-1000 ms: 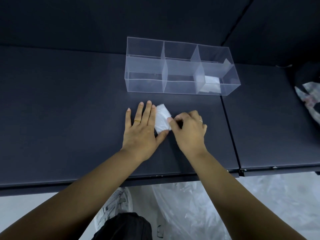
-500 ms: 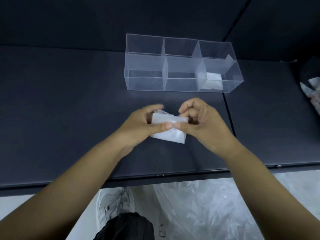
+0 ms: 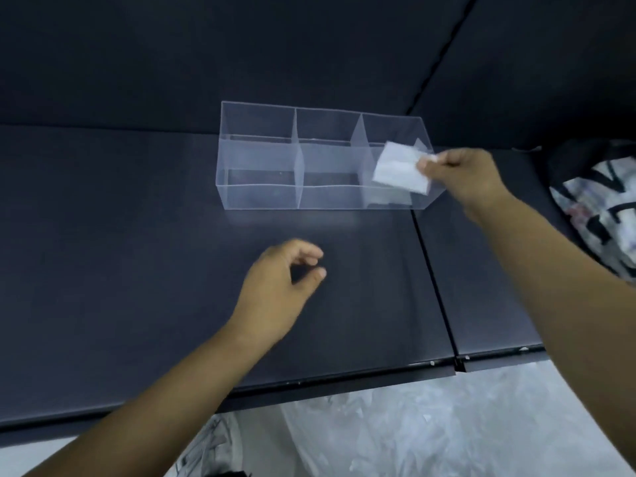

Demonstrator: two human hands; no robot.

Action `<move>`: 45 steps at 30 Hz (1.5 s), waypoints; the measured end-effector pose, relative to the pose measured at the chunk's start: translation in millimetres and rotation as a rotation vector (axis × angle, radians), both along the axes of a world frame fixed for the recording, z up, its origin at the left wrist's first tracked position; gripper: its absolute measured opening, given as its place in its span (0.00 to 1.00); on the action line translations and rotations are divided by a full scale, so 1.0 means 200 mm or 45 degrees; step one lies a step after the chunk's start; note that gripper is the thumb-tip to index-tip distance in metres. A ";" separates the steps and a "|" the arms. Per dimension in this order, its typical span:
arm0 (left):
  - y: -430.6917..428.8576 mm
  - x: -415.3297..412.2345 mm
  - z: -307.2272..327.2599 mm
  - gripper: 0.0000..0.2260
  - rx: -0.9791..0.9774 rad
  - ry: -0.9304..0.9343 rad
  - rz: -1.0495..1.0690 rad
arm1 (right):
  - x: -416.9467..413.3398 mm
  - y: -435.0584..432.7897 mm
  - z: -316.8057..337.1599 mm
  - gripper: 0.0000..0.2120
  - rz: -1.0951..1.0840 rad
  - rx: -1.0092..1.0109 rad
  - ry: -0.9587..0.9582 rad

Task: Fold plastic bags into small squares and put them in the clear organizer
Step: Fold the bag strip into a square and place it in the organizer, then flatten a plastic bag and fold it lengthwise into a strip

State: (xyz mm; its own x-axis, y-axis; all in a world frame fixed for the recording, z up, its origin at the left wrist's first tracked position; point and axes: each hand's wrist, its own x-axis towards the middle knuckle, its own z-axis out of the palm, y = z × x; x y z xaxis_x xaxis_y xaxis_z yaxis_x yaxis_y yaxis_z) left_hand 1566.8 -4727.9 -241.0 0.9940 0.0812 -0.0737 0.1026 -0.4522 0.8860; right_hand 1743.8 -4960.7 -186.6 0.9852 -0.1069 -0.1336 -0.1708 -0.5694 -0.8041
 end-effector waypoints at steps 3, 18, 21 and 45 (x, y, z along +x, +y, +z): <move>-0.06 -0.07 -0.11 0.19 0.455 -0.030 -0.253 | 0.14 -0.01 -0.07 0.11 0.112 -0.435 0.000; -0.09 -0.14 -0.21 0.29 1.217 -0.038 -0.525 | 0.07 0.09 0.01 0.26 0.124 -1.087 -0.267; -0.08 -0.14 -0.21 0.30 1.222 -0.050 -0.532 | -0.28 0.01 0.06 0.13 0.098 -0.685 -0.518; -0.03 -0.26 -0.11 0.42 0.584 0.177 -0.604 | -1.26 -0.16 0.25 0.18 0.007 0.612 0.223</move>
